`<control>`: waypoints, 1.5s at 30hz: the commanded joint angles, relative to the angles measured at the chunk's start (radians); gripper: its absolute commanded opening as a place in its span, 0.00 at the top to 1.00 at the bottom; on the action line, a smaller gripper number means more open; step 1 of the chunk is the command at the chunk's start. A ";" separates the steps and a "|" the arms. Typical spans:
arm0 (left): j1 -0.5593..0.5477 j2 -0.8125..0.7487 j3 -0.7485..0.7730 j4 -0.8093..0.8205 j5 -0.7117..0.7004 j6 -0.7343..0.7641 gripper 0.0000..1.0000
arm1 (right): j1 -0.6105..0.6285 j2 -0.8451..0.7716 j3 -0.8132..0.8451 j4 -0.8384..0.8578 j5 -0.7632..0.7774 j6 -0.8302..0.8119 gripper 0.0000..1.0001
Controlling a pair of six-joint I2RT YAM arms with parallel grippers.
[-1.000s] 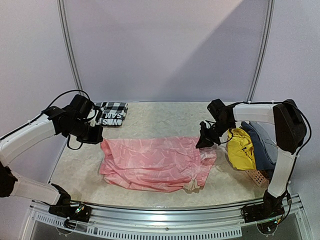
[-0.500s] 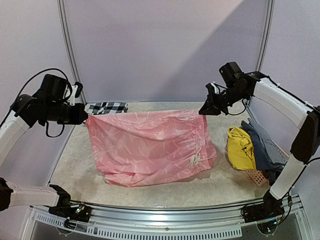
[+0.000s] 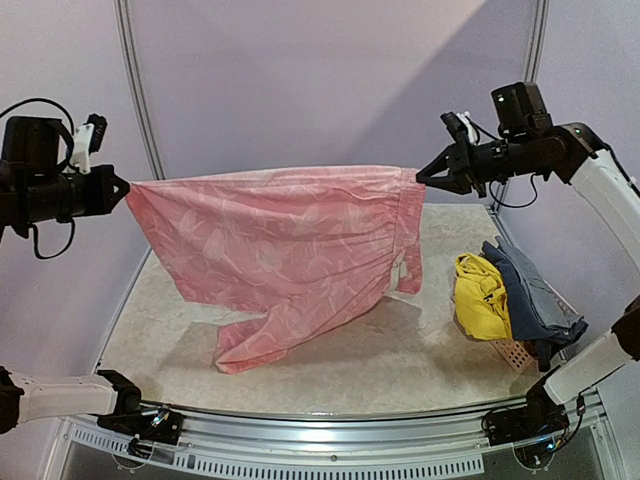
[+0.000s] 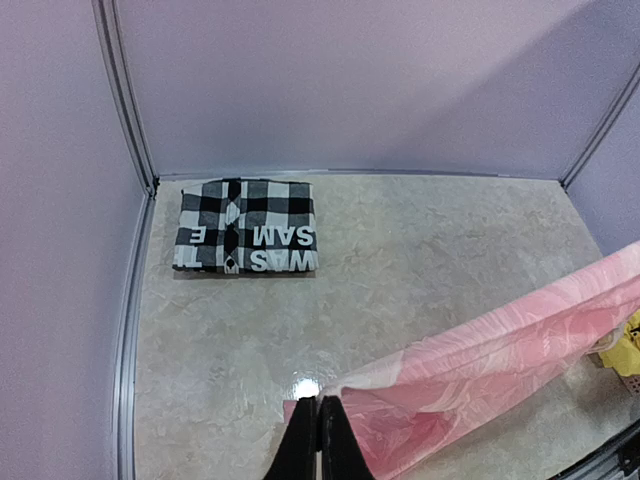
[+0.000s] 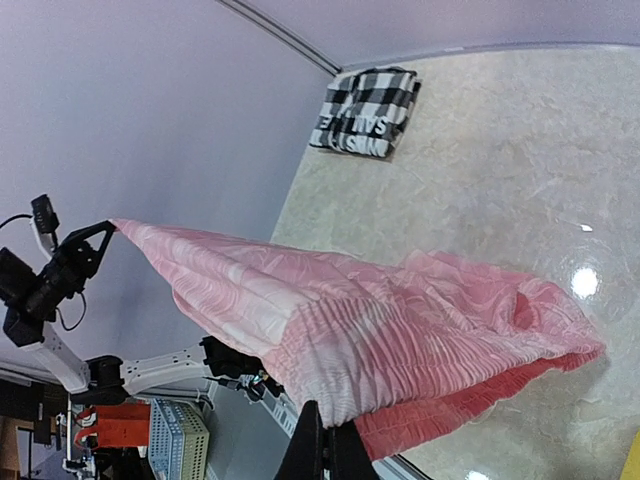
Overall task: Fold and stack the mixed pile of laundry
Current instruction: Flatten out the crumpled shorts at the center of the board.
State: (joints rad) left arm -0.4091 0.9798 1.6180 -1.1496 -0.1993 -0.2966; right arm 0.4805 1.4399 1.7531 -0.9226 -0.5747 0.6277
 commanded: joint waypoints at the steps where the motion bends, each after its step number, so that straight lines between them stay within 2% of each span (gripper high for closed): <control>1: 0.019 -0.006 0.083 -0.085 -0.052 0.037 1.00 | 0.006 -0.130 -0.016 0.105 -0.026 0.016 1.00; 7: 0.018 -0.023 0.142 -0.111 -0.032 0.031 1.00 | 0.006 -0.222 -0.035 0.123 -0.022 0.076 1.00; 12: 0.018 -0.045 0.178 -0.116 0.047 0.028 1.00 | 0.010 -0.249 -0.042 0.134 -0.053 0.156 1.00; 21: 0.018 -0.055 0.347 -0.173 0.084 0.031 1.00 | 0.170 -0.260 -0.013 0.170 0.021 0.202 1.00; 30: 0.018 -0.029 0.604 -0.293 0.024 0.052 1.00 | 0.412 -0.150 0.177 0.141 0.117 0.212 1.00; 38: 0.014 -0.023 0.726 -0.272 -0.017 0.068 1.00 | 0.558 0.001 0.434 0.113 0.159 0.229 1.00; 40: 0.012 -0.024 0.725 -0.245 -0.028 0.069 1.00 | 0.562 0.011 0.452 0.081 0.201 0.242 1.00; 42: 0.013 -0.007 0.716 -0.230 -0.031 0.071 1.00 | 0.551 -0.002 0.459 -0.018 0.338 0.242 1.00; 44: 0.013 0.014 0.682 -0.223 -0.024 0.073 1.00 | 0.470 -0.034 0.407 -0.115 0.423 0.248 1.00; 45: 0.013 0.024 0.652 -0.211 -0.017 0.073 1.00 | 0.397 -0.067 0.338 -0.133 0.409 0.264 1.00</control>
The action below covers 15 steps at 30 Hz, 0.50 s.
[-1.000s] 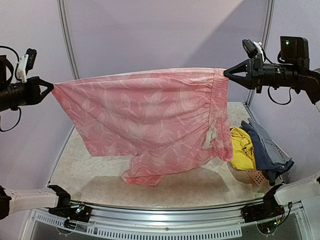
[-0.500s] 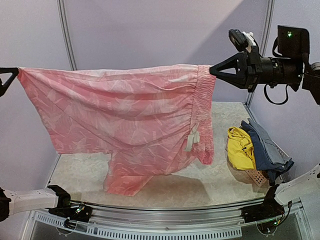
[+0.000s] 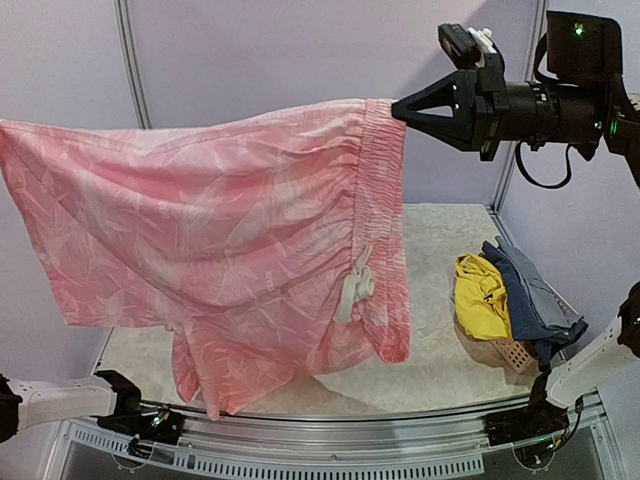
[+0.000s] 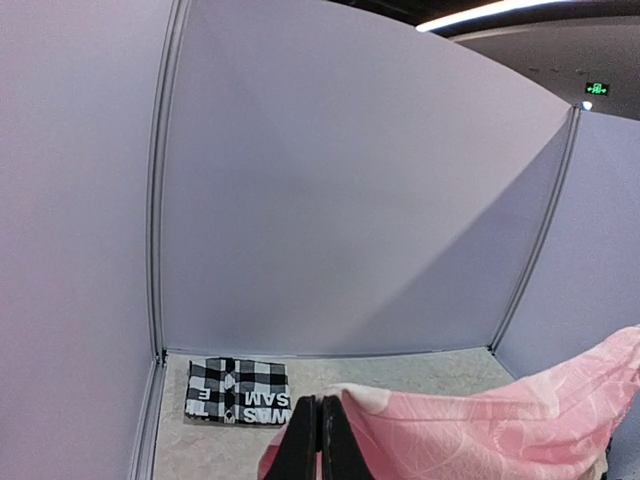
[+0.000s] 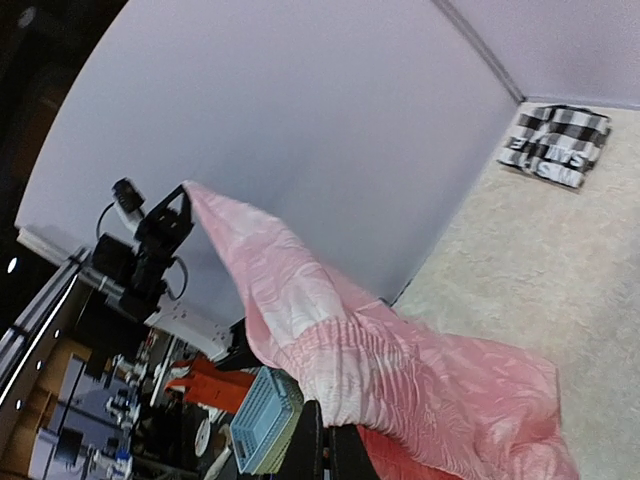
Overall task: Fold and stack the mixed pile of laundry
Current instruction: Flatten out the crumpled shorts at the center of the board.
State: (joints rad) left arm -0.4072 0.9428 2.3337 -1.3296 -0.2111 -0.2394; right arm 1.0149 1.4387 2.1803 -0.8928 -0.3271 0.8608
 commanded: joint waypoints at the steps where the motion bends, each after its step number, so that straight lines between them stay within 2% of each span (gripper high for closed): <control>1: 0.011 0.069 -0.104 -0.019 -0.006 0.010 1.00 | -0.220 -0.091 -0.191 -0.151 0.114 0.043 1.00; 5: 0.011 0.095 -0.319 0.085 -0.002 -0.050 1.00 | -0.512 -0.209 -0.604 0.022 -0.134 0.093 1.00; 8: 0.011 0.099 -0.577 0.218 0.039 -0.115 1.00 | -0.629 -0.154 -0.776 0.083 -0.203 0.022 1.00; 11: 0.012 0.143 -0.855 0.371 0.047 -0.138 1.00 | -0.693 0.001 -0.833 0.133 -0.209 -0.077 1.00; 15: 0.032 0.299 -1.026 0.546 0.075 -0.129 1.00 | -0.725 0.254 -0.719 0.135 -0.205 -0.163 1.00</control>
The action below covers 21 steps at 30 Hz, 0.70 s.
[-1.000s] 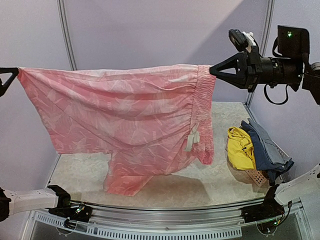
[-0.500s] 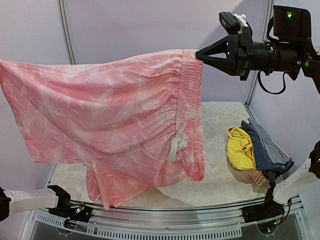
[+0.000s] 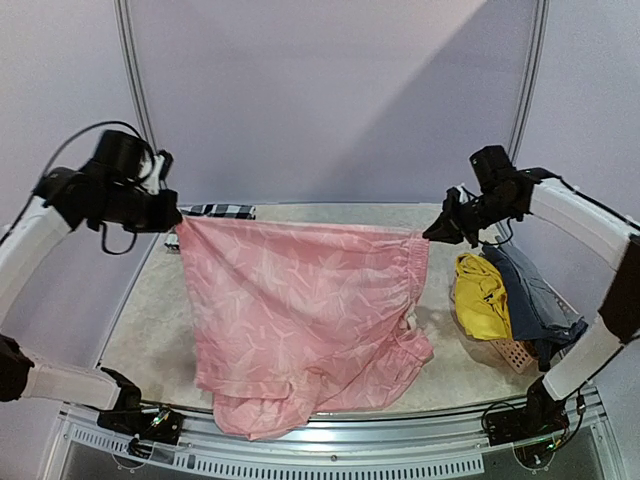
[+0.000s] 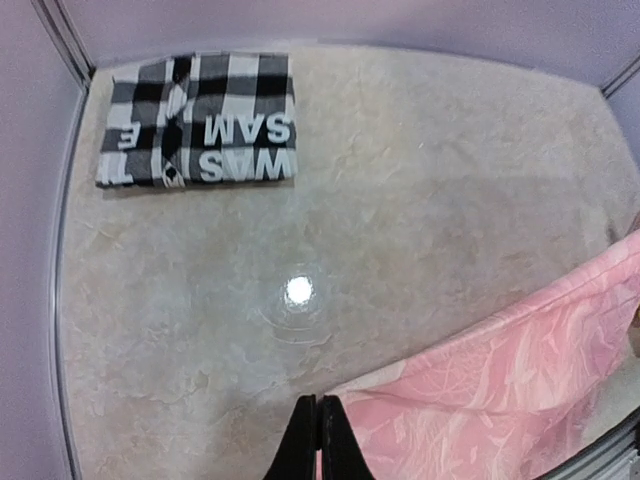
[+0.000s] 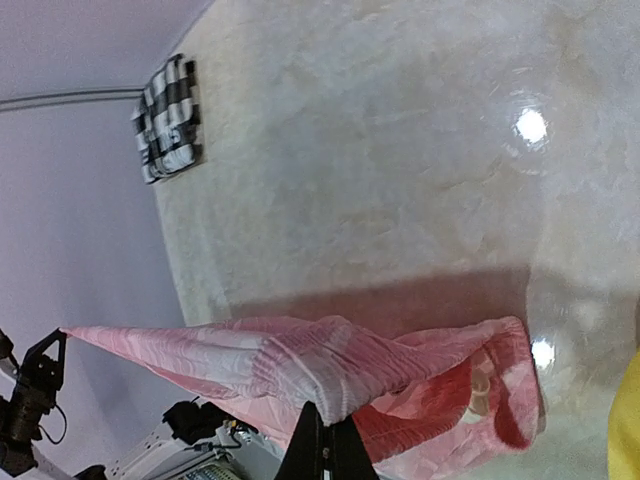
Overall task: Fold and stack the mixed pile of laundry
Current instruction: Flatten out the crumpled shorts at the center of the board.
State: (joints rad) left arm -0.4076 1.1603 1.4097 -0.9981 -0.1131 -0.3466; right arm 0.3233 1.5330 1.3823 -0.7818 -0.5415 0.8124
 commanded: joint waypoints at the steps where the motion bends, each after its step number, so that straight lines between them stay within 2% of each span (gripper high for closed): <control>1: 0.040 0.125 -0.115 0.249 -0.005 -0.017 1.00 | -0.034 0.230 0.132 0.000 0.011 -0.134 1.00; 6: 0.077 0.333 -0.082 0.339 0.052 0.023 1.00 | -0.039 0.479 0.297 -0.046 0.013 -0.205 1.00; 14: 0.114 0.518 0.041 0.354 0.085 0.067 1.00 | -0.057 0.590 0.373 0.019 -0.003 -0.156 1.00; 21: 0.161 0.724 0.171 0.350 0.092 0.075 1.00 | -0.077 0.732 0.544 0.027 0.019 -0.104 0.99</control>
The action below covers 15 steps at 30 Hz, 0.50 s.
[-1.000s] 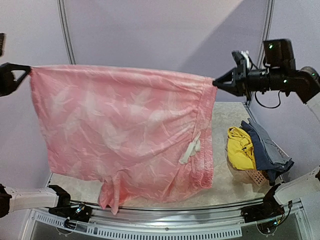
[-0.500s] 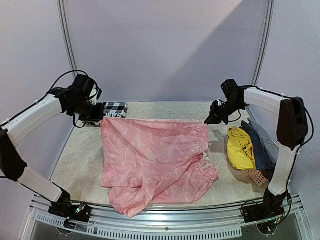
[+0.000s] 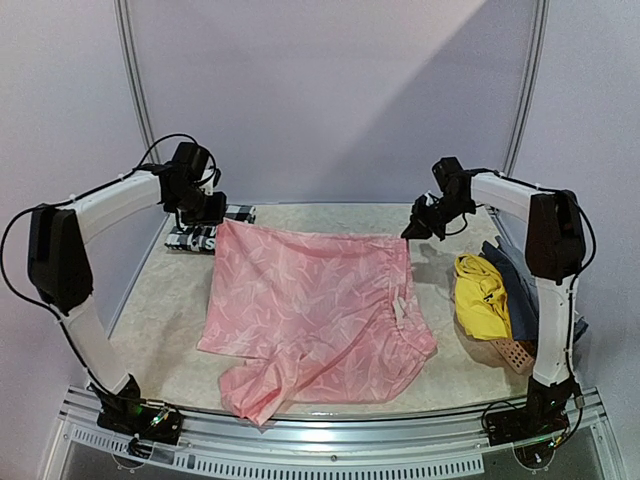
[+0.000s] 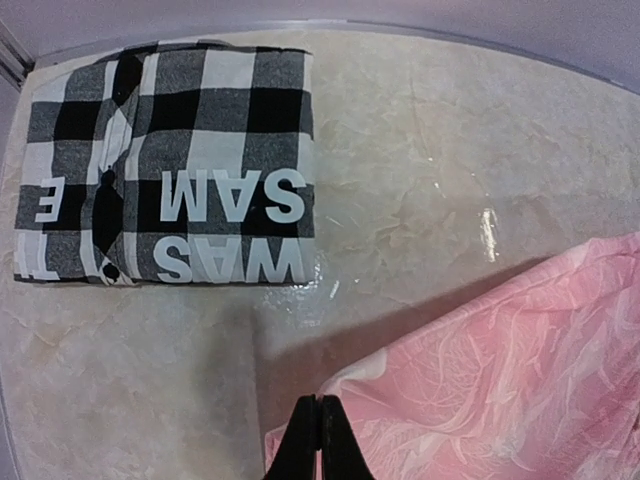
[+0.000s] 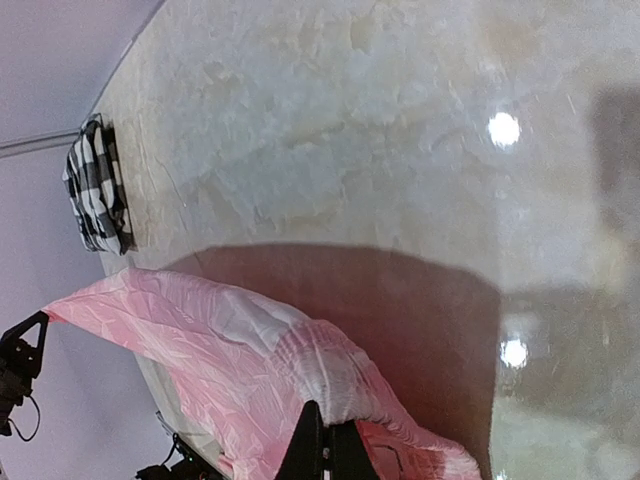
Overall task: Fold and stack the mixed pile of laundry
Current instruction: Flatten out the crumpled shorts at the center of the board.
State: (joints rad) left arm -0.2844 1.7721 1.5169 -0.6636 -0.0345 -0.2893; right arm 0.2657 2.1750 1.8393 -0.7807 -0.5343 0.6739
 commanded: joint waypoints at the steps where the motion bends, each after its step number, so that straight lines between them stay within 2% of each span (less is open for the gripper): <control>1: 0.043 0.146 0.083 0.012 0.023 0.019 1.00 | -0.020 0.112 0.113 0.024 0.010 0.042 0.99; 4: 0.050 0.244 0.148 0.003 0.027 0.016 0.99 | -0.023 0.195 0.173 0.023 0.010 0.060 0.96; 9: 0.068 0.352 0.253 -0.016 0.026 -0.006 0.83 | -0.038 0.264 0.196 0.108 0.035 0.143 0.90; 15: 0.066 0.374 0.376 -0.086 0.026 -0.023 0.52 | -0.043 0.313 0.302 0.145 -0.003 0.209 0.62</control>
State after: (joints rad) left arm -0.2245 2.1738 1.8198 -0.7055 -0.0135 -0.3042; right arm 0.2298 2.4676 2.0514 -0.6872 -0.5236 0.8284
